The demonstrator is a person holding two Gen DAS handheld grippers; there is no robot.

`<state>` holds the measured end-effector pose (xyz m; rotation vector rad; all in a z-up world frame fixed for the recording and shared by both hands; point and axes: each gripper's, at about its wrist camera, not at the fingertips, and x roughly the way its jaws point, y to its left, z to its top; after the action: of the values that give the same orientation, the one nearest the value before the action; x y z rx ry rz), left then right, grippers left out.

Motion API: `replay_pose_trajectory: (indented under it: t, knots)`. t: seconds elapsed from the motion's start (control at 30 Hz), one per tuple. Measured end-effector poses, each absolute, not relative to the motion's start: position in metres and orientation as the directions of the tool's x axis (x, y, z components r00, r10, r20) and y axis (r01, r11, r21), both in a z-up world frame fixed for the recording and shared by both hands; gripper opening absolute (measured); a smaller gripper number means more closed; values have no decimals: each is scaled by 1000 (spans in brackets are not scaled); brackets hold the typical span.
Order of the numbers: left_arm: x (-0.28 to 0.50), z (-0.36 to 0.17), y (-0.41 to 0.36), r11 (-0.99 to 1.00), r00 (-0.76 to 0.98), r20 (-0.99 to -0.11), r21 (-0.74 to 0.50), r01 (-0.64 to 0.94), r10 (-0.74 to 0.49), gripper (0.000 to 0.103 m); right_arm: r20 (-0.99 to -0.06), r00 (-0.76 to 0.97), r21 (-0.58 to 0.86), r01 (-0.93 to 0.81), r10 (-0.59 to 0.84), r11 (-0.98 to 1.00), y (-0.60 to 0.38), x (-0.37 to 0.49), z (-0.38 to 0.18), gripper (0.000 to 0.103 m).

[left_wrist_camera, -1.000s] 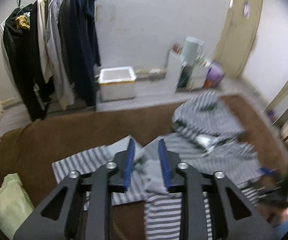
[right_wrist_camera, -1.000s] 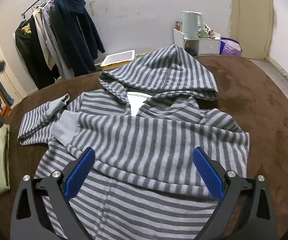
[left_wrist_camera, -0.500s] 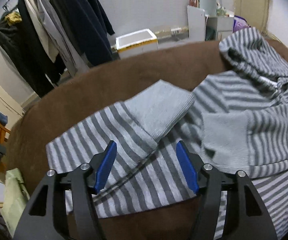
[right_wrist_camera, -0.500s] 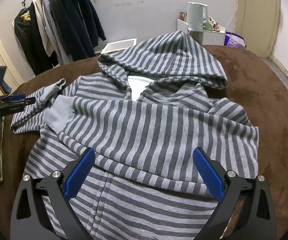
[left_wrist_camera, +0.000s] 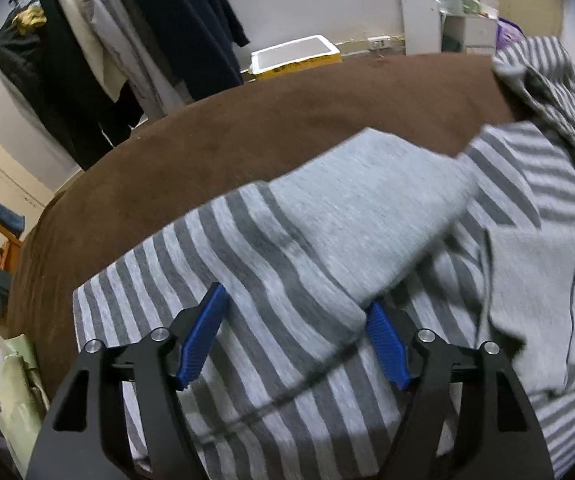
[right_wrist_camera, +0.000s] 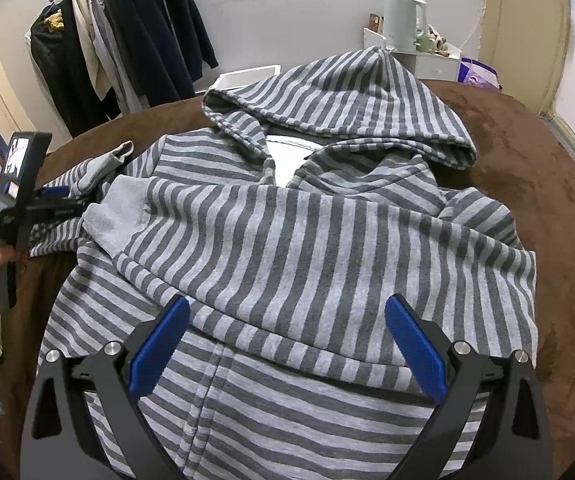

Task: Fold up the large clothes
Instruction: 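Lift the held sleeve cuff up with the left gripper, then carry the sleeve cuff with the left gripper across the hoodie body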

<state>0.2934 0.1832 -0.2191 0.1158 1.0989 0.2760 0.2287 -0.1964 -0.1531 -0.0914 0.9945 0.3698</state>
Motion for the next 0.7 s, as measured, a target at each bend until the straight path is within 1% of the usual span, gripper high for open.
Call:
replay_pose_trajectory:
  t: [0.03,0.07,0.13,0.2,0.23,0.27,0.33,0.5,0.63,0.7]
  knots:
    - [295,-220,186,962,422,-866,216,-168,268,58,-834,486,93,-346,263,934,-196,229,-154,97]
    - [297,-220,188,964,423,-868,205,-171,260,54,-835,483,94,-347,263,933,-195,228,-155,97]
    - [299,-218,187,965,433,-864,201,-170,256,33,-839,476,93,-351,263,932,-192,228,-158,97]
    - [298,-216,190,968,442,-865,174,-183,239,27,-842,471,92,-357,264,930,-191,227,-160,97]
    - [296,-215,193,969,449,-865,150,-195,224,20,-843,468,92,-361,266,928,-189,226,-161,97]
    - [295,-212,200,969,461,-863,119,-215,208,17,-844,466,92,-364,267,927,-187,226,-161,97]
    - [287,-203,214,968,501,-851,29,-251,155,16,-845,462,92,-372,270,924,-185,225,-162,97]
    - [270,-166,223,968,584,-805,-52,-245,105,16,-845,452,103,-386,286,917,-176,225,-163,97]
    - [252,-122,227,957,659,-752,-175,-231,22,16,-835,438,145,-409,333,901,-158,231,-166,97]
    - [246,-103,226,952,686,-727,-213,-220,-4,16,-828,430,159,-433,359,887,-139,237,-169,97]
